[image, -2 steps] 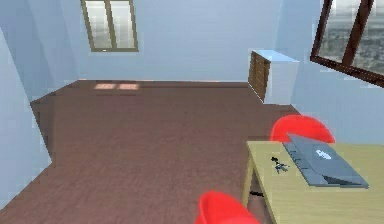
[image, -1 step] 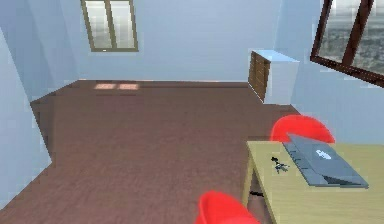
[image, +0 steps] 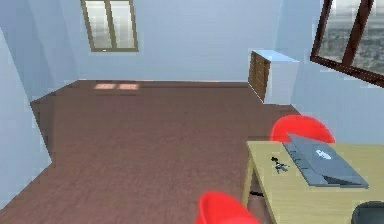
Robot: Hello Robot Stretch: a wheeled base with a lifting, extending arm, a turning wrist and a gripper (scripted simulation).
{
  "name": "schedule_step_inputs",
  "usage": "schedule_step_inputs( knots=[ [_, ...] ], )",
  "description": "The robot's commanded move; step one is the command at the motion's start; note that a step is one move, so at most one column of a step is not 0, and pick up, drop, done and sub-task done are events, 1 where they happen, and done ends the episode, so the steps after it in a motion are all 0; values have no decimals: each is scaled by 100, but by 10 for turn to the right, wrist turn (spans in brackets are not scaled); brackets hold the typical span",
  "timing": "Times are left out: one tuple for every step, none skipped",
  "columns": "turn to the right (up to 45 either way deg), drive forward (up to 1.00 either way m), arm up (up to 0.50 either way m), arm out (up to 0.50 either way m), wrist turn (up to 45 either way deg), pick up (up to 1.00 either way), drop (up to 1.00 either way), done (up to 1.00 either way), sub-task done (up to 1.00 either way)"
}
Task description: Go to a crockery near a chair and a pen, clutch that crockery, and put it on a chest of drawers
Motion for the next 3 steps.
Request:
schedule_step_inputs(
  knots=[
    [0,0,0,0,-270,0,0,0,0],
    [0,0,0,-30,0,0,0,0,0],
    [-450,0,0,0,0,0,0,0,0]
  ],
)
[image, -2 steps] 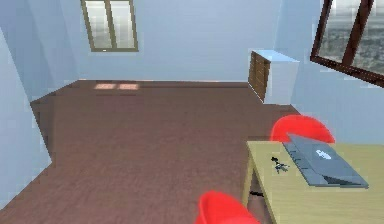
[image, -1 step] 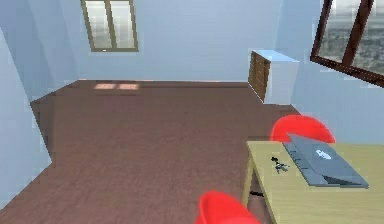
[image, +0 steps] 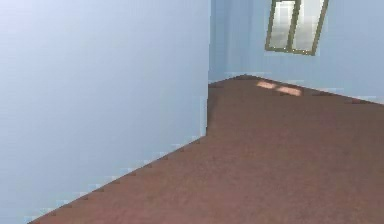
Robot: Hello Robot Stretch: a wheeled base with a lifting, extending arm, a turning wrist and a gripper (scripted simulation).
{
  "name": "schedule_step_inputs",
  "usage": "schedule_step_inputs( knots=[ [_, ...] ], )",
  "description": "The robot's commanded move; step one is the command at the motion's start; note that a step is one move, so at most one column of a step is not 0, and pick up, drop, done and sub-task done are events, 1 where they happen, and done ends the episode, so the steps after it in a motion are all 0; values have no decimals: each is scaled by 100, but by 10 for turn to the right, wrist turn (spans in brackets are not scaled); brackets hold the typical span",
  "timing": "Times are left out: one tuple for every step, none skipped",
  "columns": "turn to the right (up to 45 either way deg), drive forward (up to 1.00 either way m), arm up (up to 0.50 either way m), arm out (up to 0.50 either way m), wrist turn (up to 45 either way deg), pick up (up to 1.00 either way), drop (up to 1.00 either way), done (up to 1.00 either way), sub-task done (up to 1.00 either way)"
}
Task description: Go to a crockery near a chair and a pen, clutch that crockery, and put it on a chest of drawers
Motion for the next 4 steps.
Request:
schedule_step_inputs(
  knots=[
    [-450,0,0,0,0,0,0,0,0],
    [-30,0,0,0,0,0,0,0,0],
    [0,30,0,0,0,0,0,0,0],
    [300,0,0,0,0,0,0,0,0]
  ],
)
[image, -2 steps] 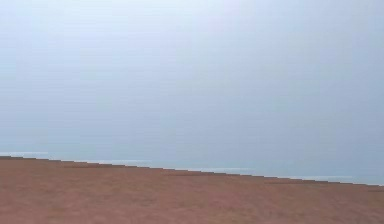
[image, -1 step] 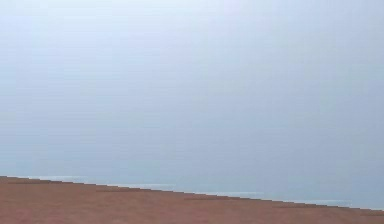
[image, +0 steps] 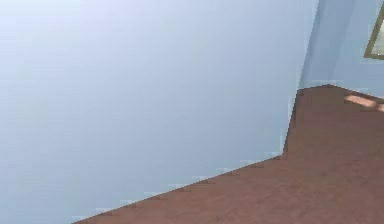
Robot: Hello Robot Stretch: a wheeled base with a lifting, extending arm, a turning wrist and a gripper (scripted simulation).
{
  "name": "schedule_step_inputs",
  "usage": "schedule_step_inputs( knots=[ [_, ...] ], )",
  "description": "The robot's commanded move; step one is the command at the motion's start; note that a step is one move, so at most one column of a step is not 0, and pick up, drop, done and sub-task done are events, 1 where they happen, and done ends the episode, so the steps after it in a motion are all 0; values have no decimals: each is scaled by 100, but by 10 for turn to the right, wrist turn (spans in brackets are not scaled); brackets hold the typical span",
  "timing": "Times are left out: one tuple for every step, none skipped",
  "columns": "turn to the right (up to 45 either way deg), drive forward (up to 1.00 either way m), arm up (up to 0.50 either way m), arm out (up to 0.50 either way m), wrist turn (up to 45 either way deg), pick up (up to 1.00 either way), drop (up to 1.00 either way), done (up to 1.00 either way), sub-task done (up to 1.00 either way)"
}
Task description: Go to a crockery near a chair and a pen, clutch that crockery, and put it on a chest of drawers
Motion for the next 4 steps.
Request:
schedule_step_inputs(
  knots=[
    [0,35,0,0,0,0,0,0,0],
    [450,0,0,0,0,0,0,0,0],
    [180,0,0,0,0,0,0,0,0],
    [0,85,0,0,0,0,0,0,0]
  ],
)
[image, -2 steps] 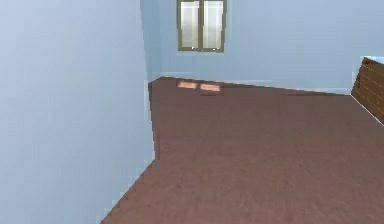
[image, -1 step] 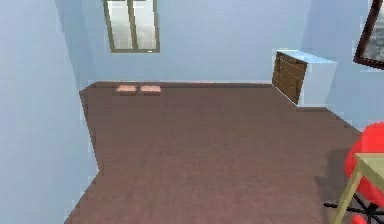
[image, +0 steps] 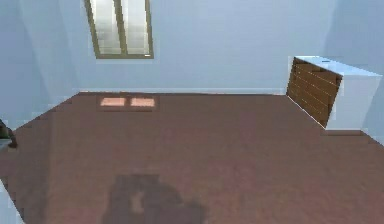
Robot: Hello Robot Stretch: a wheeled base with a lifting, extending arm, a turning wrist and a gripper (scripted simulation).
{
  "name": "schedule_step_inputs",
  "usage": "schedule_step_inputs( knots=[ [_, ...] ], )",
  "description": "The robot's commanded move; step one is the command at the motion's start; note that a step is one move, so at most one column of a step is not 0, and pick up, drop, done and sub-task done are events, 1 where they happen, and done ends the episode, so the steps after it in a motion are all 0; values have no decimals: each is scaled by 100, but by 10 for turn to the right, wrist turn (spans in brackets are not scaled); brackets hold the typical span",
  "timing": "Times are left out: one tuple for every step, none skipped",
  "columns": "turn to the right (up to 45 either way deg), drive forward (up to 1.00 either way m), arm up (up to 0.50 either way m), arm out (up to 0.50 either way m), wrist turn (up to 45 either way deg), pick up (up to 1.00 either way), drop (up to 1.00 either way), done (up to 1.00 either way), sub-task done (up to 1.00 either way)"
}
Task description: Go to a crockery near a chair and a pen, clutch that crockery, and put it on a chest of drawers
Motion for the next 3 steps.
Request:
schedule_step_inputs(
  knots=[
    [210,0,0,0,0,0,0,0,0],
    [0,100,0,0,0,0,0,0,0],
    [30,0,0,0,0,0,0,0,0]
  ],
)
